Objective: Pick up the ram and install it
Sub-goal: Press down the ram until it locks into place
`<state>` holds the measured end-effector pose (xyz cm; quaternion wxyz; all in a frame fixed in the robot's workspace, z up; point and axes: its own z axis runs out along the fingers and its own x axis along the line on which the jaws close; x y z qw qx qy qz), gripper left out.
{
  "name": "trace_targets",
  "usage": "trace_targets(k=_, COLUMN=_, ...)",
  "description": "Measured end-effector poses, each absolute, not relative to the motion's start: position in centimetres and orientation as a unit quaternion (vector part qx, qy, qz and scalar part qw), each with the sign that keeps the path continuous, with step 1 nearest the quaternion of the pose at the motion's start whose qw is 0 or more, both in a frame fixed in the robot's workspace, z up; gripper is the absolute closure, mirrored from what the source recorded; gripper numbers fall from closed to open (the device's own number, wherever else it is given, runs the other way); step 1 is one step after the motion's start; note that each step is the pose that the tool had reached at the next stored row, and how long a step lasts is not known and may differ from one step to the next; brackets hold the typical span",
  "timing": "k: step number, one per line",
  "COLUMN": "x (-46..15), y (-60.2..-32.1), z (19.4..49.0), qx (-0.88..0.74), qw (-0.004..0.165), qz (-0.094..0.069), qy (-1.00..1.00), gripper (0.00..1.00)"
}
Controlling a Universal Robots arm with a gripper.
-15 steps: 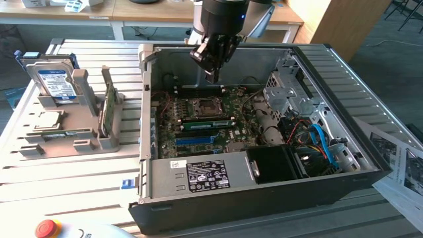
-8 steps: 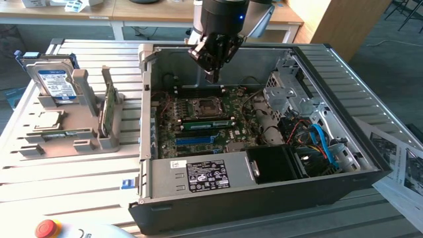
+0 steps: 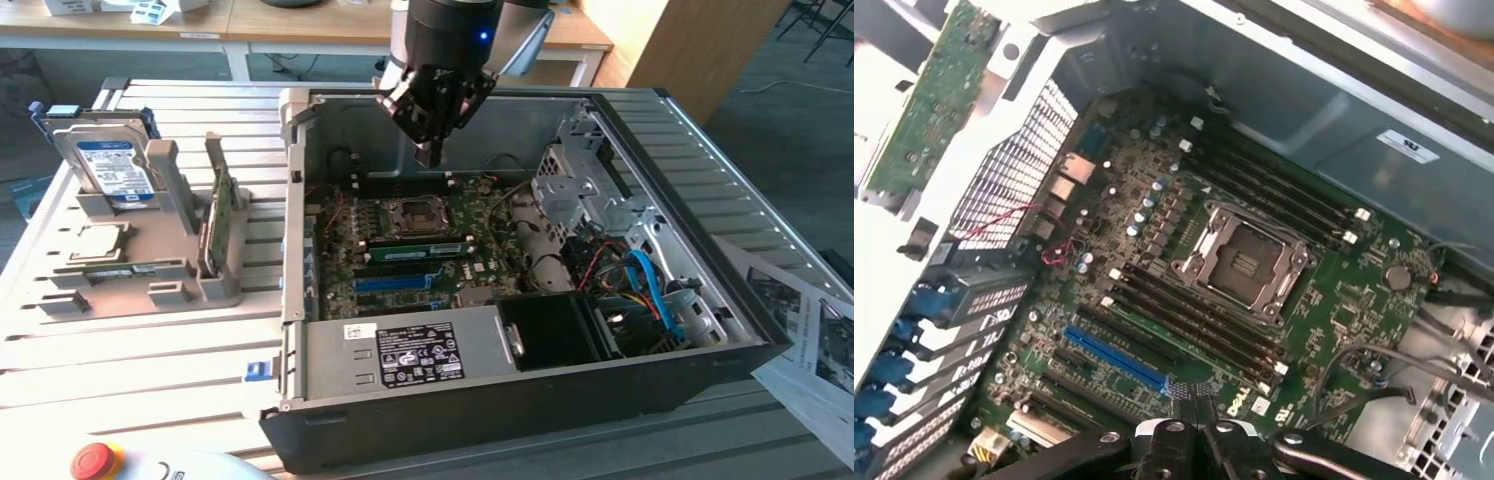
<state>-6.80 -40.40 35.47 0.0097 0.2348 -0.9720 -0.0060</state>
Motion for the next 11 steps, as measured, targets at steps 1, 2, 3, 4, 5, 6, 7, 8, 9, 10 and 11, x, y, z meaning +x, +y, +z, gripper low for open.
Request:
trace_targets(k=1, x=-6.80, y=-40.40, z=35.48, qx=0.228, qw=0.010, qz=-0.006, qy=-0.974, gripper=0.90)
trace_targets(k=2, x=-6.80, y=-40.40, z=35.48, qx=0.222, qw=0.010, qz=-0.006, qy=-0.975, gripper=0.90)
trace_targets(k=3, x=-6.80, y=-40.40, z=35.48, qx=0.216, qw=0.010, qz=-0.006, qy=-0.976, gripper=0.90)
trace_targets(k=4, x=-6.80, y=-40.40, z=35.48, qx=0.209, qw=0.010, qz=-0.006, qy=-0.978, gripper=0.90)
trace_targets(k=5, x=-6.80, y=-40.40, z=35.48, qx=0.202, qw=0.010, qz=-0.006, qy=-0.979, gripper=0.90)
trace_targets(k=6, x=-6.80, y=-40.40, z=35.48, qx=0.196, qw=0.009, qz=-0.006, qy=-0.981, gripper=0.90)
trace_targets(k=7, x=-6.80, y=-40.40, z=35.48, qx=0.189, qw=0.009, qz=-0.006, qy=-0.982, gripper=0.90)
trace_targets(k=8, x=-6.80, y=-40.40, z=35.48, qx=0.183, qw=0.009, qz=-0.006, qy=-0.983, gripper=0.90)
trace_targets(k=9, x=-6.80, y=-40.40, z=35.48, qx=0.176, qw=0.009, qz=-0.006, qy=-0.984, gripper=0.90)
trace_targets(k=10, x=-6.80, y=-40.40, z=35.48, qx=0.170, qw=0.009, qz=-0.006, qy=-0.985, gripper=0.90)
trace_targets(k=11, x=-6.80, y=-40.40, z=35.48, qx=0.163, qw=0.009, qz=-0.006, qy=-0.987, gripper=0.90)
